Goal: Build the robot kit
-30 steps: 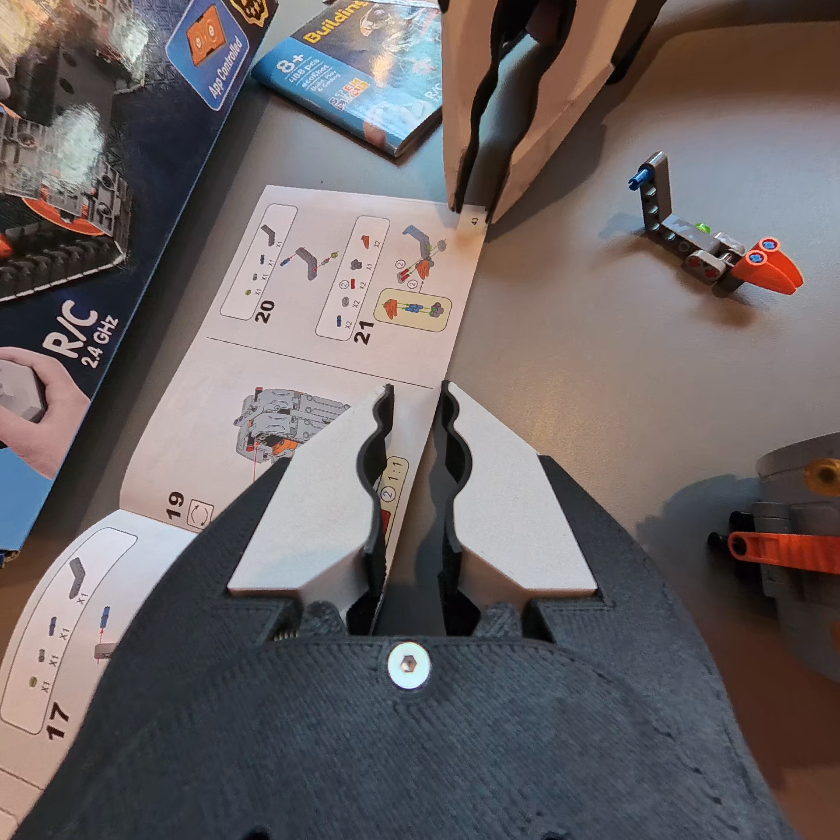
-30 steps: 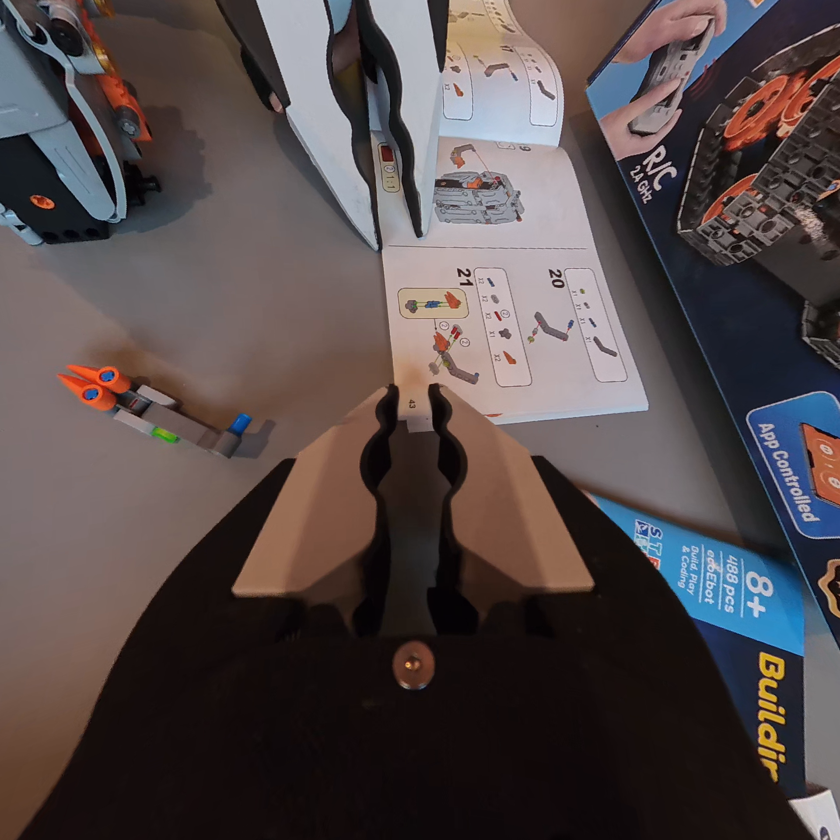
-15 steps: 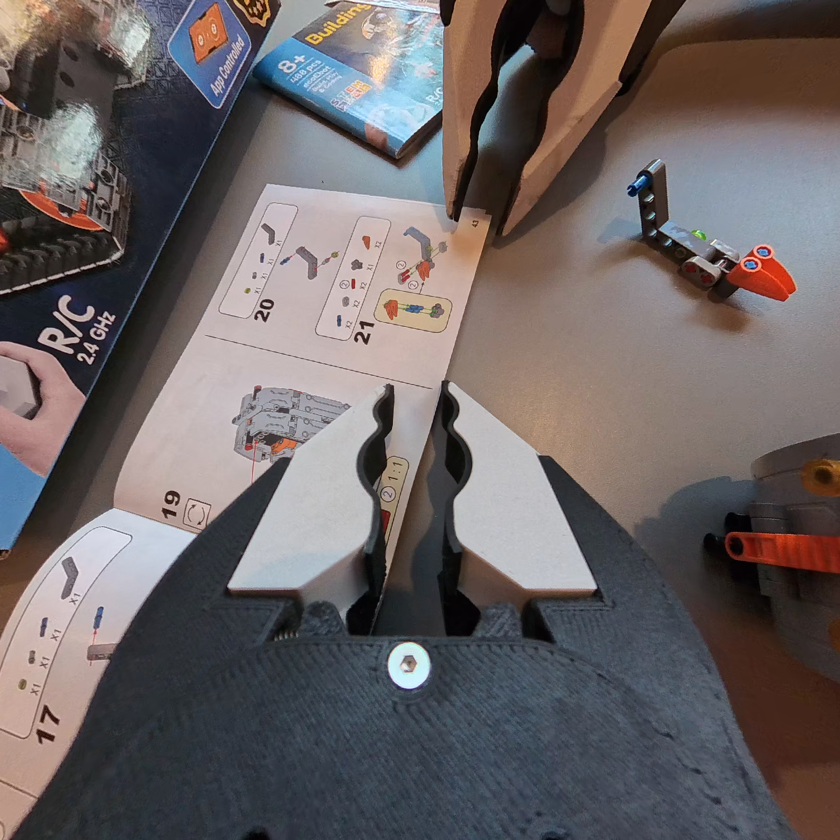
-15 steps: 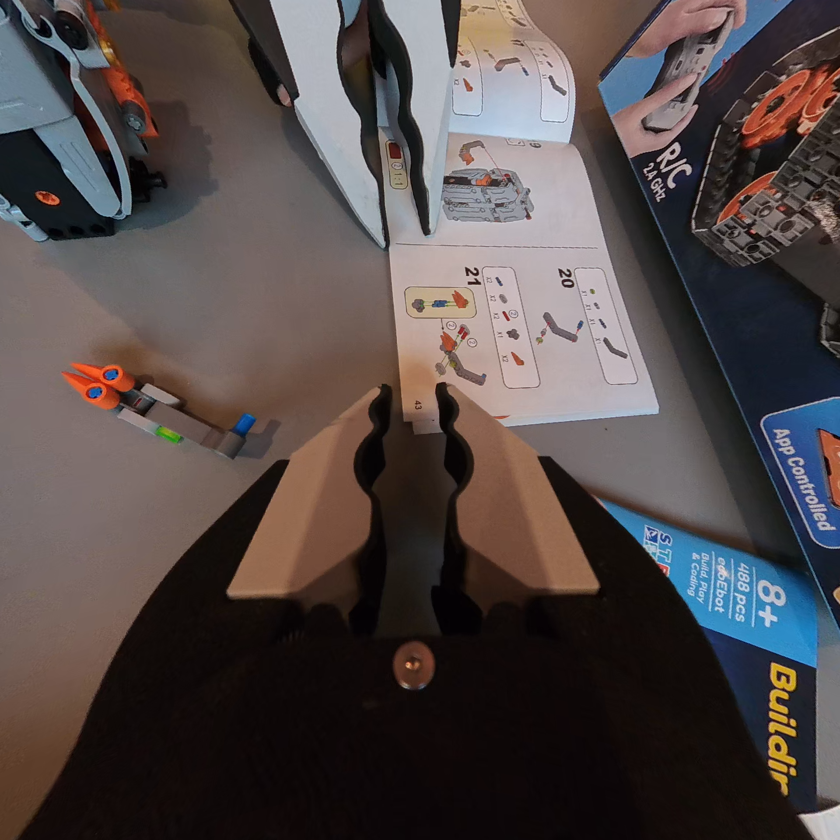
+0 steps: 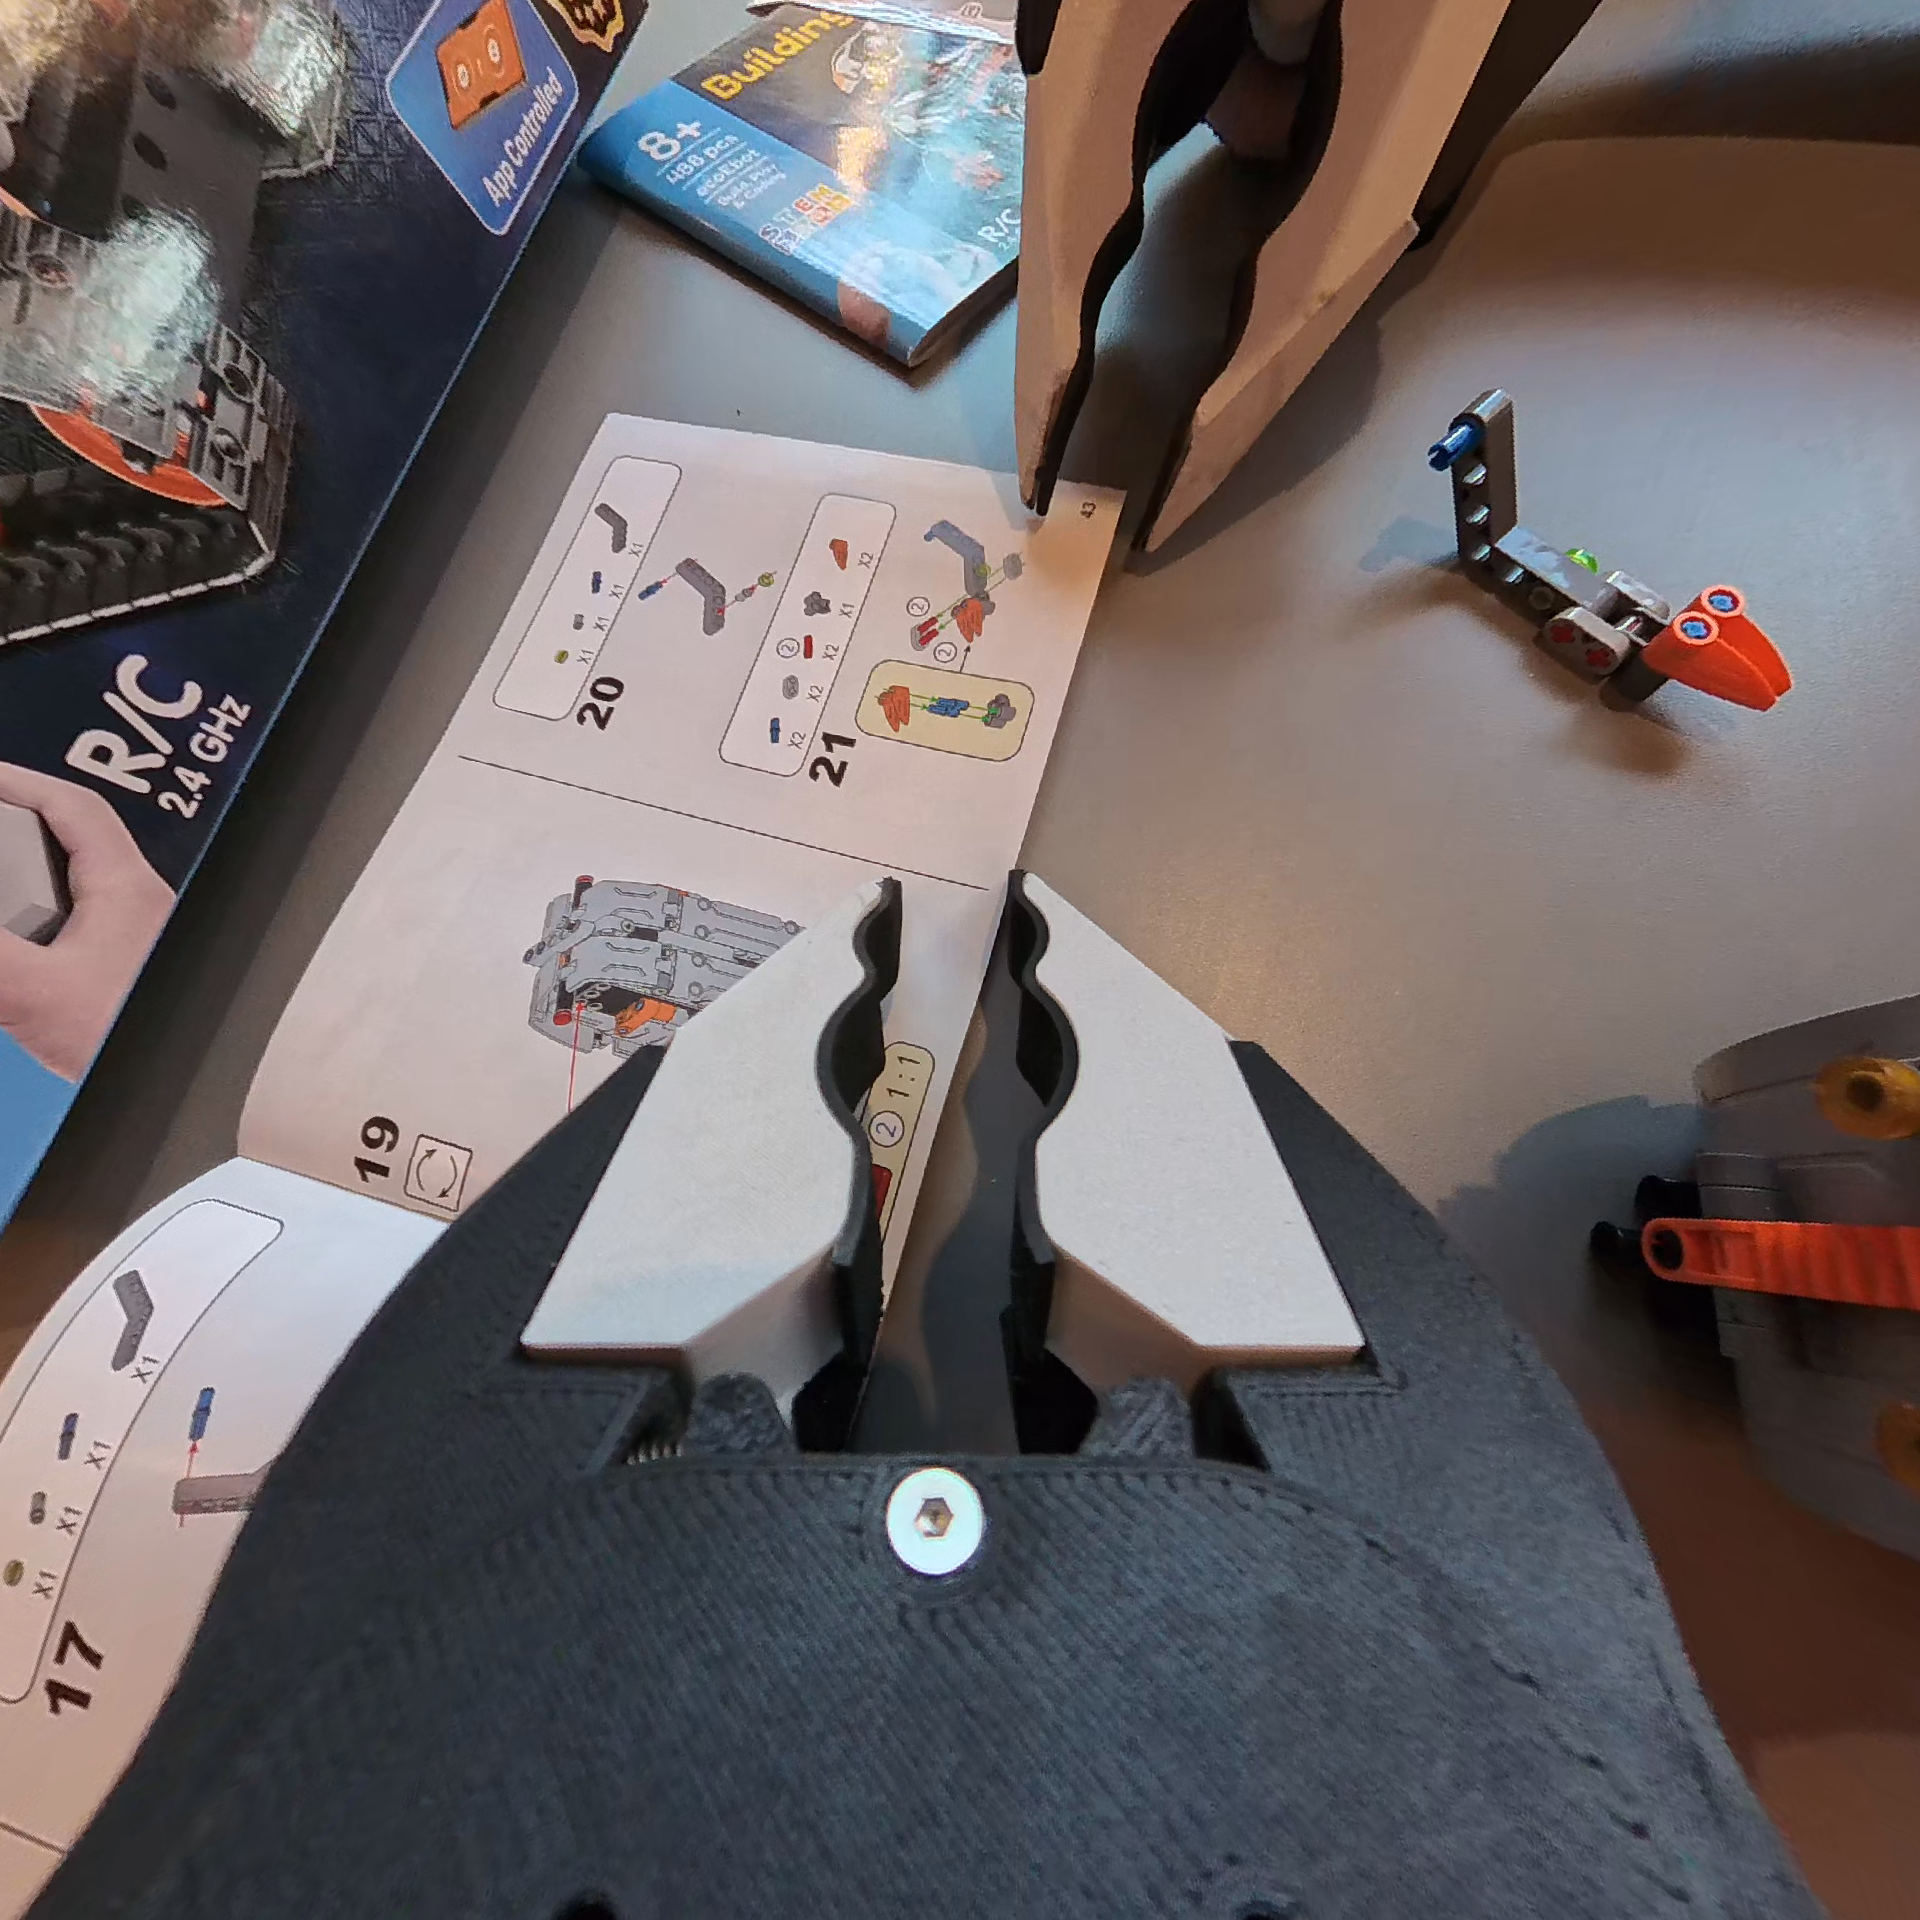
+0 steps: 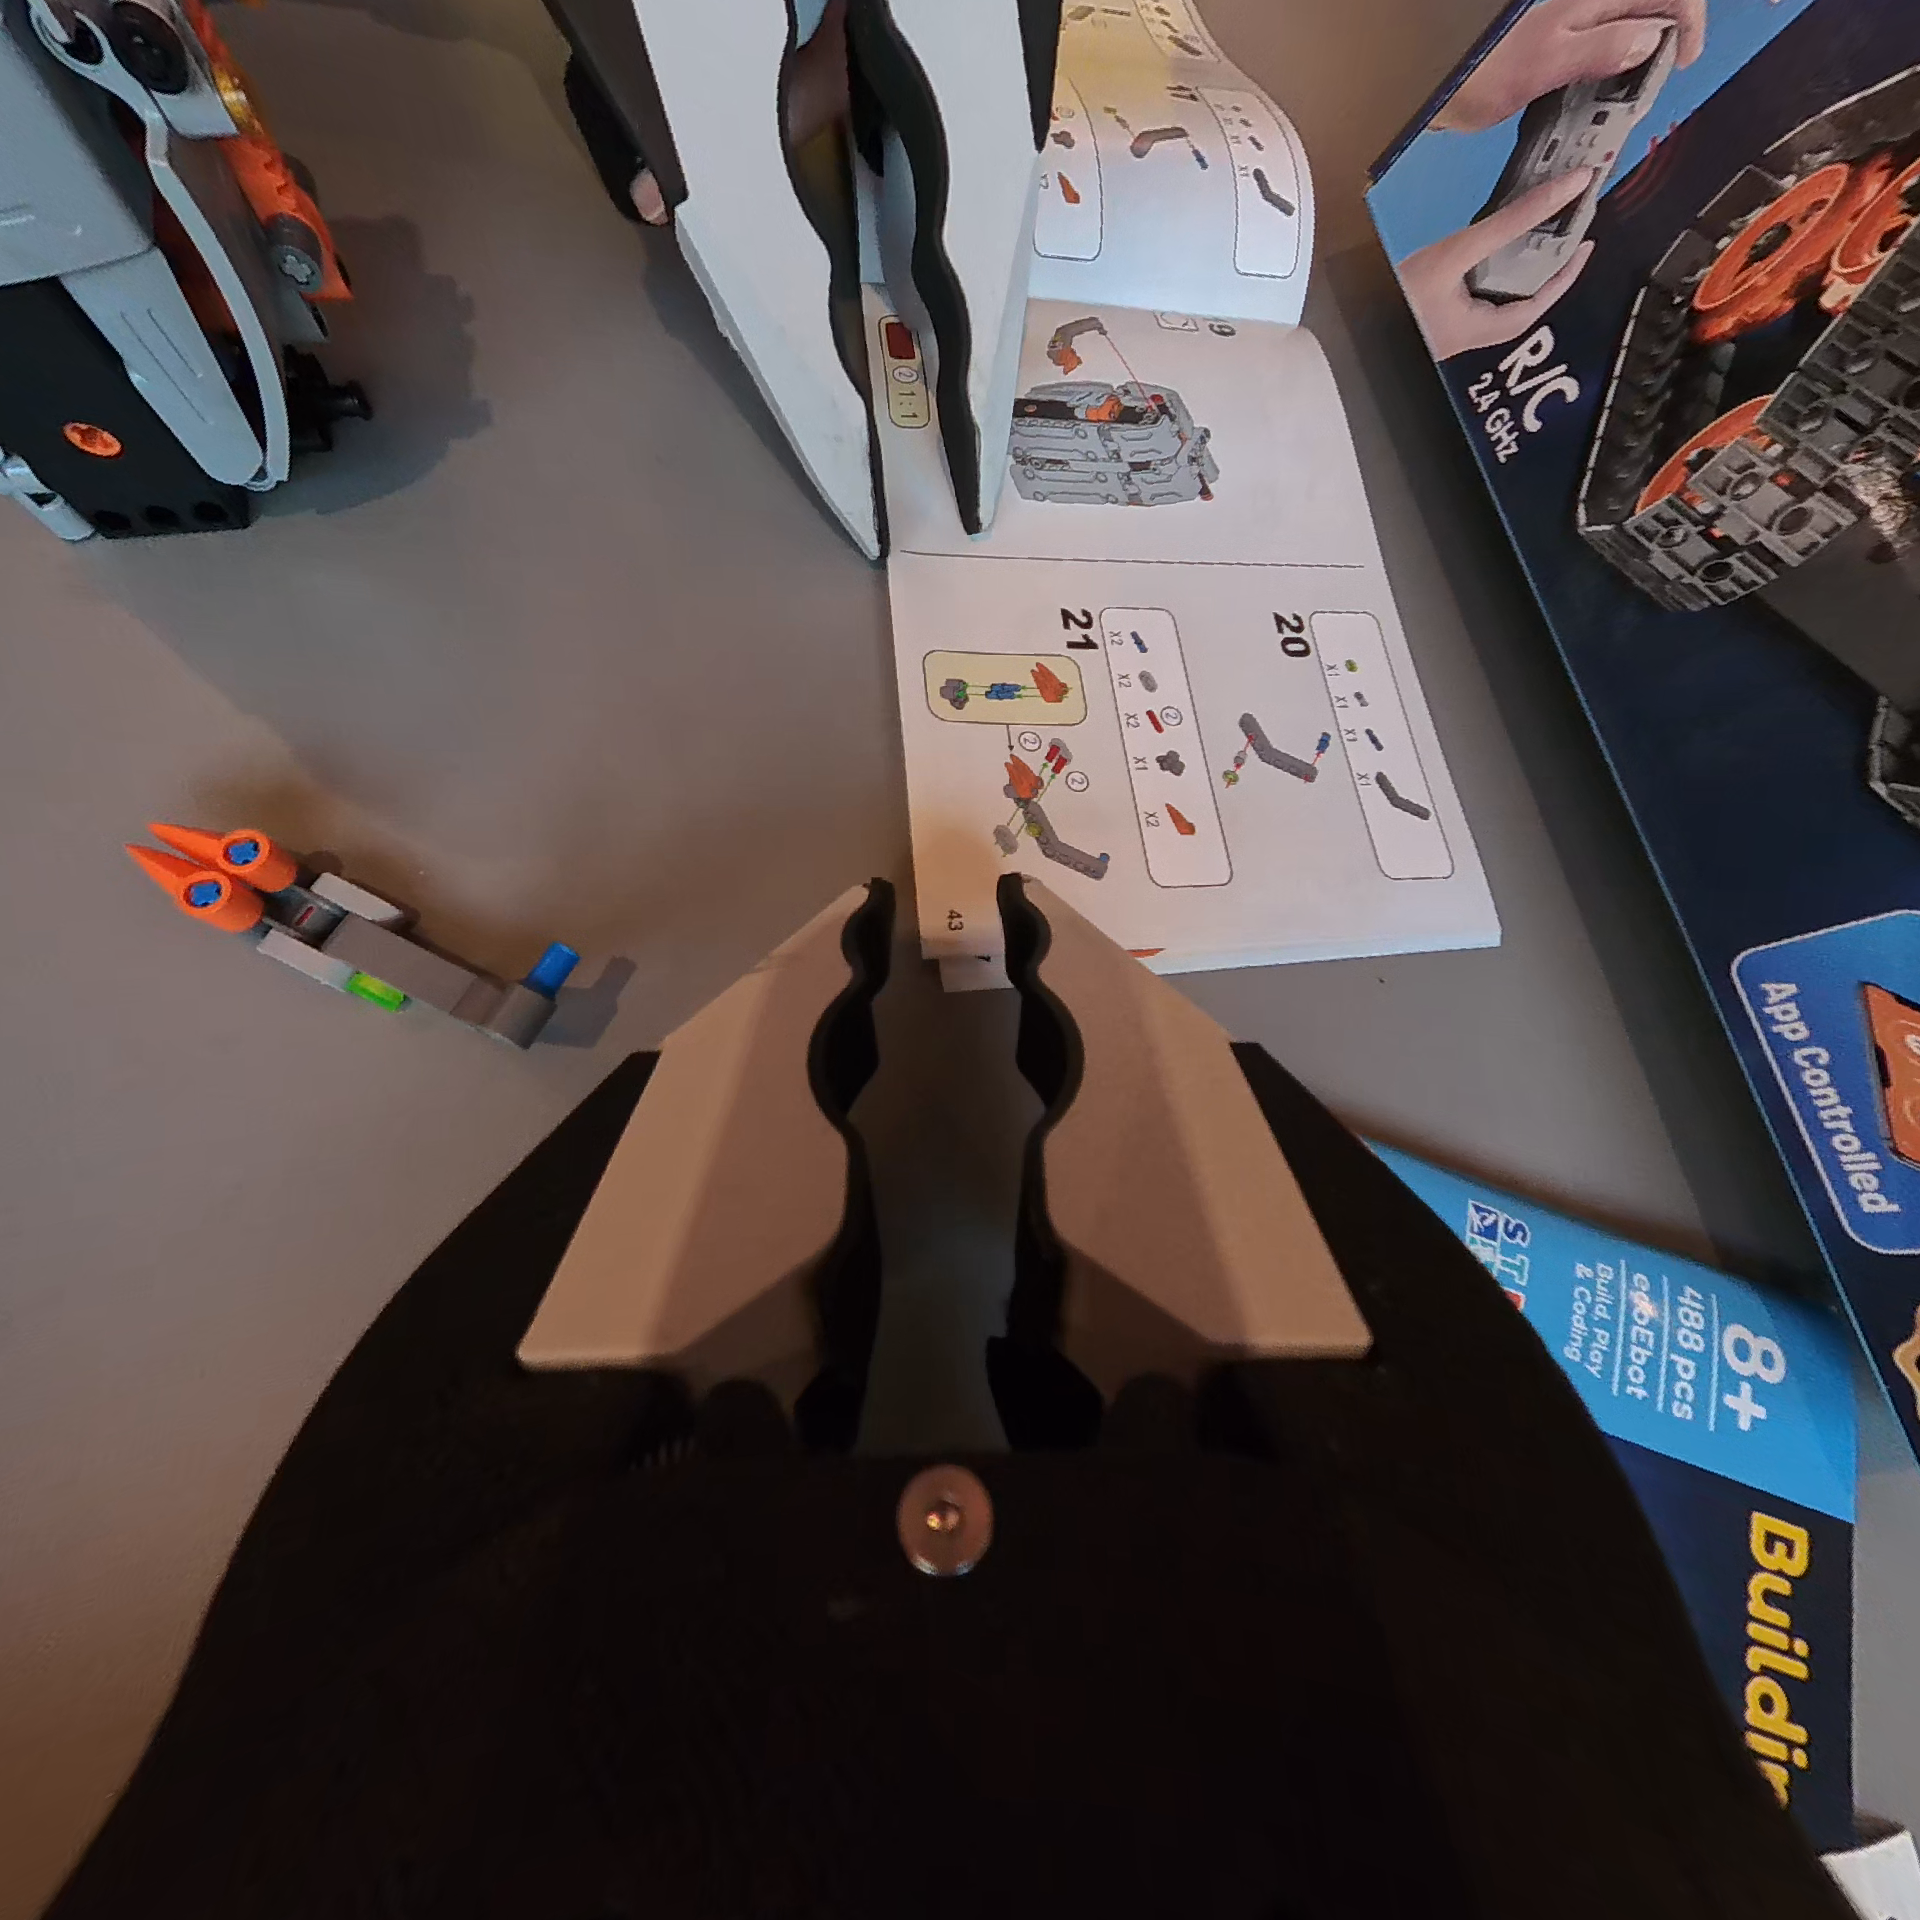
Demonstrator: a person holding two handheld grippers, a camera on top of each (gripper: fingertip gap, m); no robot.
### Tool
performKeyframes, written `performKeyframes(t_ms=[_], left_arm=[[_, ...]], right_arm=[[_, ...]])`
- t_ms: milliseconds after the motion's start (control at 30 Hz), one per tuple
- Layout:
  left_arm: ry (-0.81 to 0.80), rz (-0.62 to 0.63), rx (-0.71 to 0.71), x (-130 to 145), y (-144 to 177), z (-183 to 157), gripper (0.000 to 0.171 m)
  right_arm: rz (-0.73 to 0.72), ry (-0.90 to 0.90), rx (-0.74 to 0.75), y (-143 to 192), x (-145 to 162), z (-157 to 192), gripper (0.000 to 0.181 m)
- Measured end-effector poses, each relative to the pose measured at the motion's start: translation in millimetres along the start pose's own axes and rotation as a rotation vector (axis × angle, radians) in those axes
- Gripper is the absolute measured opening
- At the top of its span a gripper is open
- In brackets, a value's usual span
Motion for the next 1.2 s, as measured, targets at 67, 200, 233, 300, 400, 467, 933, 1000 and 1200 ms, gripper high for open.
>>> performKeyframes(t_ms=[67,200,233,300,400,467,933,1000,1200], left_arm=[[0.003,-0.001,0.001,0.0,0.1,0.2,0.019],[0.006,-0.001,0.003,0.0,0.3,0.4,0.018],[0.007,-0.001,0.003,0.0,0.3,0.5,0.018],[0.009,-0.002,0.004,0.0,0.3,0.6,0.018],[0.012,-0.002,0.005,0.0,0.4,0.8,0.018],[0.015,-0.003,0.007,0.1,0.5,1.1,0.018],[0.031,-0.005,0.014,0.1,0.5,2.3,0.018],[0.033,-0.006,0.015,0.0,0.6,2.4,0.018],[0.042,-0.007,0.02,0.0,0.6,2.8,0.018]], right_arm=[[-0.001,0.001,0.001,-0.2,-0.2,0.1,0.021],[-0.003,0.003,0.001,-0.9,-0.7,0.5,0.021],[-0.003,0.004,0.0,-1.2,-0.8,0.8,0.021],[-0.005,0.006,0.002,-1.9,-1.3,1.0,0.021],[-0.002,0.009,0.011,-2.5,-1.4,0.6,0.021],[-0.007,0.018,0.024,-1.9,-1.5,-0.1,0.02],[-0.022,0.018,0.037,-0.1,-2.0,-1.7,0.02],[-0.022,0.019,0.034,0.2,-1.9,-1.6,0.02],[-0.023,0.011,0.023,1.9,-1.4,-1.5,0.024]])
Point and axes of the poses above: each gripper's, where its closed fingertips meet, y back along the fingers, x out of its underside, z = x × y across the jaws, the point moved 9 cm from there along y, back along the fingers, and after that the axes turned 15 degrees about -z, right-handed, at the moved point
